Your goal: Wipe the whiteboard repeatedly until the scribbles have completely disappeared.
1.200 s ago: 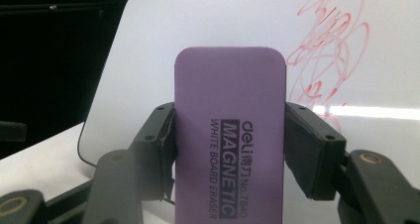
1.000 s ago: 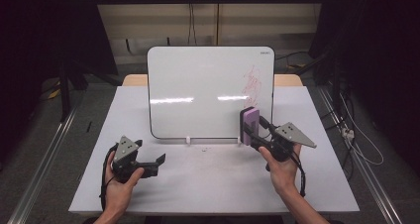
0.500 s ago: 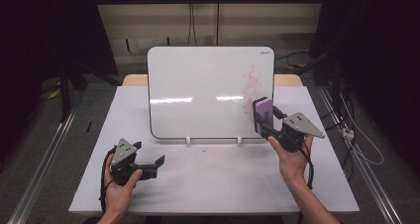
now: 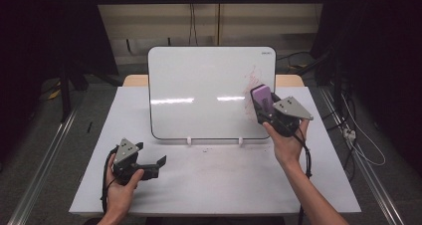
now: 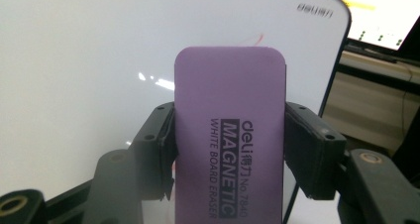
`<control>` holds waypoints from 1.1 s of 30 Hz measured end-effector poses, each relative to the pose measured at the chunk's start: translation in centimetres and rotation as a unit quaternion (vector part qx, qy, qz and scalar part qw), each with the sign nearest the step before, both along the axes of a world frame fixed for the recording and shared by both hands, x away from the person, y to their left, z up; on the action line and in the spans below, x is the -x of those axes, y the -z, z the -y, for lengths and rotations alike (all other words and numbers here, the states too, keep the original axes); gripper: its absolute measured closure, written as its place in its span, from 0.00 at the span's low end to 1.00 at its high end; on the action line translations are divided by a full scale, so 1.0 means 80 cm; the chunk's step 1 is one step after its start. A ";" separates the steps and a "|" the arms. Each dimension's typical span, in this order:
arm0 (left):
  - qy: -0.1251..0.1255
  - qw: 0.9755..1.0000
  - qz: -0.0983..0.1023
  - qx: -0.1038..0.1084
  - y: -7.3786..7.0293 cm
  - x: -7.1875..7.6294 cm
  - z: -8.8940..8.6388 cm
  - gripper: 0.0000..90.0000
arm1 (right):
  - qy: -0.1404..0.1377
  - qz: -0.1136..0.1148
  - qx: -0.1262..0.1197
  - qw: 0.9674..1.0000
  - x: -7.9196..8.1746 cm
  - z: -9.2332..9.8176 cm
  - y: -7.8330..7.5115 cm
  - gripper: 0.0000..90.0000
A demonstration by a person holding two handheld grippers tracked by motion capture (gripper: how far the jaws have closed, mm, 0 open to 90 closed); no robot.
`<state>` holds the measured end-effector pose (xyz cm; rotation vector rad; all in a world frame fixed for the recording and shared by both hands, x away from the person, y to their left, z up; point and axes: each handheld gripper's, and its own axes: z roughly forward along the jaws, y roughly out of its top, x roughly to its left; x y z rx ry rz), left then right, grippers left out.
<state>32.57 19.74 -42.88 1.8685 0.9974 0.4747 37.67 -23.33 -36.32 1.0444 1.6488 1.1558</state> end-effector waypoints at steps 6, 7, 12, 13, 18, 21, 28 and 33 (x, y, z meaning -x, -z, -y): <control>-0.001 1.000 -0.001 0.002 0.000 -0.001 -0.001 0.06 | 0.019 0.004 0.050 0.999 -0.025 0.003 -0.021 0.46; -0.002 1.000 -0.002 0.003 0.001 -0.001 -0.001 0.06 | 0.023 0.004 0.060 0.998 -0.030 0.002 -0.024 0.46; 0.000 1.000 -0.006 0.003 0.002 -0.002 0.000 0.06 | 0.035 0.006 0.096 0.995 -0.056 -0.002 -0.043 0.46; 0.000 1.000 -0.005 0.002 0.002 -0.002 0.000 0.06 | 0.038 0.007 0.107 0.994 -0.062 -0.004 -0.047 0.46; -0.002 1.000 -0.006 0.001 0.003 -0.002 0.000 0.06 | 0.055 0.007 0.141 0.988 -0.086 -0.008 -0.064 0.46; -0.002 1.000 -0.007 0.003 0.003 -0.003 -0.001 0.06 | 0.064 -0.003 0.157 0.986 -0.097 -0.011 -0.065 0.46; -0.003 1.000 -0.007 0.002 0.003 -0.002 -0.002 0.06 | 0.076 -0.007 0.186 0.980 -0.111 -0.019 -0.049 0.46; -0.002 1.000 -0.006 0.001 0.002 -0.002 -0.003 0.06 | 0.078 -0.001 0.197 0.977 -0.112 -0.023 -0.045 0.46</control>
